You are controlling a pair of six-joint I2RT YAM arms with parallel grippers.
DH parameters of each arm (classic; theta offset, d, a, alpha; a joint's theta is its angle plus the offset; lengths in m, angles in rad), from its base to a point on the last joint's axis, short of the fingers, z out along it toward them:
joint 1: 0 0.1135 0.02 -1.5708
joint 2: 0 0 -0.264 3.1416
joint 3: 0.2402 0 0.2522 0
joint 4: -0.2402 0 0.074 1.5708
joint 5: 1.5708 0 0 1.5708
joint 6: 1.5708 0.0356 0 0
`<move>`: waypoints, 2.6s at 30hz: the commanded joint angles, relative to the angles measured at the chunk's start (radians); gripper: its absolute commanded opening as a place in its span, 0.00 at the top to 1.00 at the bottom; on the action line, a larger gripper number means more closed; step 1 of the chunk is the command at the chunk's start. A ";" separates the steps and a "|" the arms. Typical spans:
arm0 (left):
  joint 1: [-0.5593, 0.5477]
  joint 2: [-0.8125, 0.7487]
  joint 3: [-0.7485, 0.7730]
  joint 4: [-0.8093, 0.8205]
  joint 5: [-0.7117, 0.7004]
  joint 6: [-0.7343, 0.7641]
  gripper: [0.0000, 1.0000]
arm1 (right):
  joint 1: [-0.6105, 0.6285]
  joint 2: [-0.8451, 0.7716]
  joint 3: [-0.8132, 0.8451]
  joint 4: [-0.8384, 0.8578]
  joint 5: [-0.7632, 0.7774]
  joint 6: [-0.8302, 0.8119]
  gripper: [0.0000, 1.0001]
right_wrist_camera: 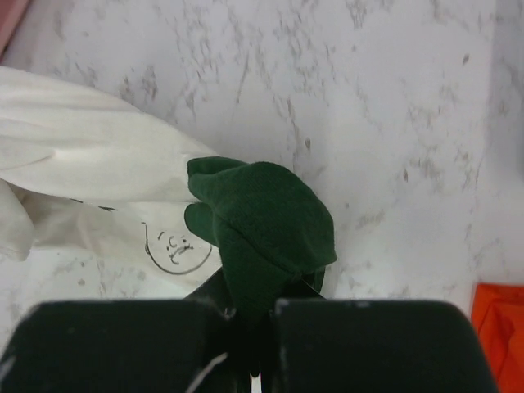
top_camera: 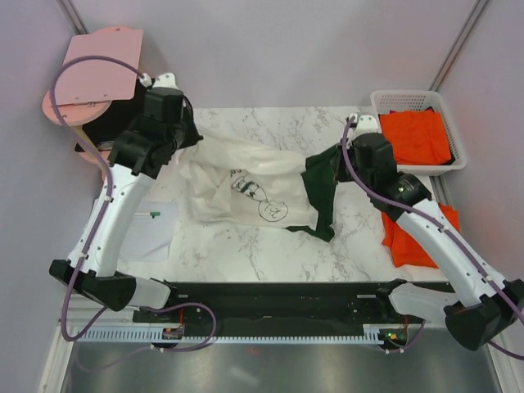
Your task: Fold and stack the t-shirts
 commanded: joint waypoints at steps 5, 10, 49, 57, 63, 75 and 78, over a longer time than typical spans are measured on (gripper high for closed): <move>0.072 0.049 0.404 -0.065 -0.064 0.181 0.98 | -0.002 0.165 0.436 0.041 0.035 -0.156 1.00; 0.075 -0.007 0.563 -0.067 -0.082 0.246 0.98 | -0.002 0.125 0.632 0.025 0.071 -0.209 1.00; 0.074 -0.475 0.160 -0.141 -0.080 0.149 0.98 | -0.004 -0.208 0.608 0.039 0.132 -0.311 1.00; 0.077 -0.276 -0.246 0.115 -0.065 0.045 0.98 | -0.007 0.145 0.336 0.254 0.133 -0.324 1.00; 0.113 0.034 -0.263 0.175 -0.085 -0.016 0.98 | -0.028 0.554 0.463 0.297 0.124 -0.364 1.00; 0.236 0.442 0.103 0.188 -0.051 0.011 0.98 | -0.120 1.186 1.153 0.259 0.218 -0.447 1.00; 0.258 0.547 0.224 0.154 -0.056 0.032 0.98 | -0.140 1.323 1.318 0.269 0.210 -0.449 1.00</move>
